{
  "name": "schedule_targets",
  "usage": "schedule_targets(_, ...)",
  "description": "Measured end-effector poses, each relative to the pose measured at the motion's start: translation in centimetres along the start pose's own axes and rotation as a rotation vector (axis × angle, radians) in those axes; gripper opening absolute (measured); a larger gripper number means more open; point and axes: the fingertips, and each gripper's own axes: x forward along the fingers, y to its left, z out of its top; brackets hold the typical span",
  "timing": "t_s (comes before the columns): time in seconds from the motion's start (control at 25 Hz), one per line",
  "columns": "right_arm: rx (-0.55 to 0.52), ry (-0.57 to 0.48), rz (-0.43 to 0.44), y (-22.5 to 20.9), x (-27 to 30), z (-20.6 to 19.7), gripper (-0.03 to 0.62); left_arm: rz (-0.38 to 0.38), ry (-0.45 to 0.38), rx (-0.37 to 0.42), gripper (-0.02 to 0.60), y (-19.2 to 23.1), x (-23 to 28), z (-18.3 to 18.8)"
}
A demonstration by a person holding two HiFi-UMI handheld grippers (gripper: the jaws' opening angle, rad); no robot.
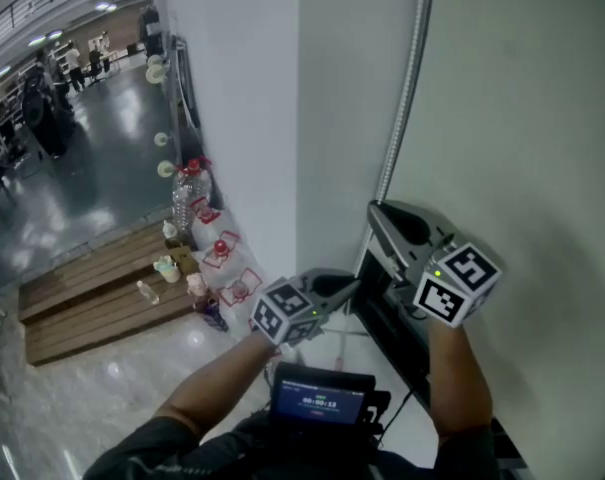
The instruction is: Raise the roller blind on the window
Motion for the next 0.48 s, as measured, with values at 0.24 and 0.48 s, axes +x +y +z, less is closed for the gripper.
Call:
schedule_targets(0.24, 0.069, -0.044, 0.006, -0.1, -0.2, 0.0, 0.006, -0.005, -0.01, -0.004, -0.002, -0.2, -0.2, 0.1)
schedule_targets(0.48, 0.085, -0.001, -0.007, -0.2, -0.2, -2.7, 0.006, 0.0, 0.015, -0.016, -0.002, -0.2, 0.2, -2.0)
